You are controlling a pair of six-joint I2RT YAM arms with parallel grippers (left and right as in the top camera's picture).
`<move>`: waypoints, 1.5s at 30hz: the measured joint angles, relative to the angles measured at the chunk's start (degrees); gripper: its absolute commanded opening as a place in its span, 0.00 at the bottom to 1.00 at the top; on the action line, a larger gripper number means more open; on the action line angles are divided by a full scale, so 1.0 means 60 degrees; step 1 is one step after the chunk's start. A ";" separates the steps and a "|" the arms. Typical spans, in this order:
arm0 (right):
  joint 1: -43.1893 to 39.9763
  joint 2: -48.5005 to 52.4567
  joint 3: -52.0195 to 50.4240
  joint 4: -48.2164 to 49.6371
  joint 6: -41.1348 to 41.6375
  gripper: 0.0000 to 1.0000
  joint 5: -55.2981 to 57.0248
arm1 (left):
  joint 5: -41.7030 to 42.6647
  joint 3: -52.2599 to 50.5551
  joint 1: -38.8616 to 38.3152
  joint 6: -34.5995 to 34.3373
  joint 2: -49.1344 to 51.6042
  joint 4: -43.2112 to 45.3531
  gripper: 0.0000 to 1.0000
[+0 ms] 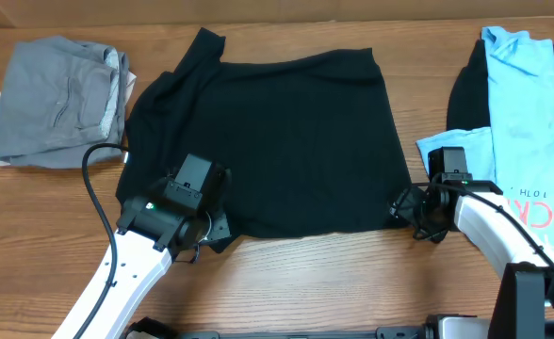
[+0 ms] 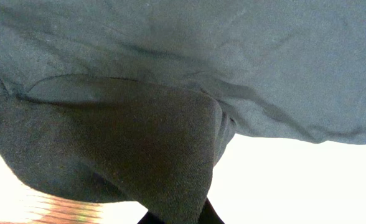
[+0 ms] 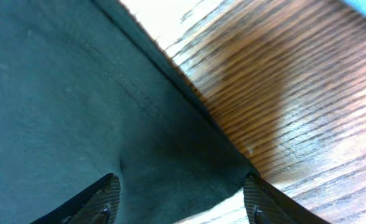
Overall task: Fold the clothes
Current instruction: 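Grasp the black shirt's bottom corners with left and right grippers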
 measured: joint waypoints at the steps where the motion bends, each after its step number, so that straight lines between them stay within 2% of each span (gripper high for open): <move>1: 0.0000 0.0000 -0.0018 0.0073 0.0051 0.58 0.0040 | 0.0000 0.0000 0.0000 0.0000 0.0000 0.0000 0.04; 5: 0.0000 0.0018 -0.0080 0.0295 0.0251 0.38 0.0146 | -0.0135 0.0000 0.0000 0.0004 0.0000 -0.0025 0.04; 7: -0.0007 0.0066 -0.0084 0.0302 0.0321 0.18 0.0211 | -0.0219 0.0000 0.0000 0.0004 0.0000 -0.0055 0.04; 8: -0.0007 0.0084 -0.0087 0.0306 0.0393 0.04 0.0226 | -0.0255 0.0000 0.0000 0.0004 0.0000 -0.0062 0.04; 14: -0.0149 0.0138 0.0033 -0.0557 0.0535 0.04 0.0117 | -0.0426 0.0004 0.0000 0.0004 0.0000 -0.0124 0.04; 22: -0.1100 -0.0732 0.1650 -0.4397 -0.0076 0.04 -0.0146 | -0.0466 0.0215 0.0000 -0.0007 0.0000 -0.1151 0.04; 27: -0.1188 -0.1224 0.2197 -0.5829 -0.0481 0.04 -0.0601 | -0.0510 0.0240 0.0000 -0.0084 0.0000 -0.1898 0.04; 31: -0.1188 -0.1235 0.2197 -0.5756 -0.0590 0.04 -0.0878 | -0.0816 0.0240 0.0000 -0.0481 0.0000 -0.2215 0.04; 36: -0.1195 -0.1239 0.2299 -0.4900 -0.0696 0.04 -0.1016 | -0.1297 0.0244 0.0226 -0.0845 0.0000 -0.1861 0.04; 45: -0.1195 -0.1239 0.2776 -0.3351 -0.0725 0.04 -0.1137 | -0.1876 0.0255 0.1719 -0.0787 0.0004 0.0346 0.04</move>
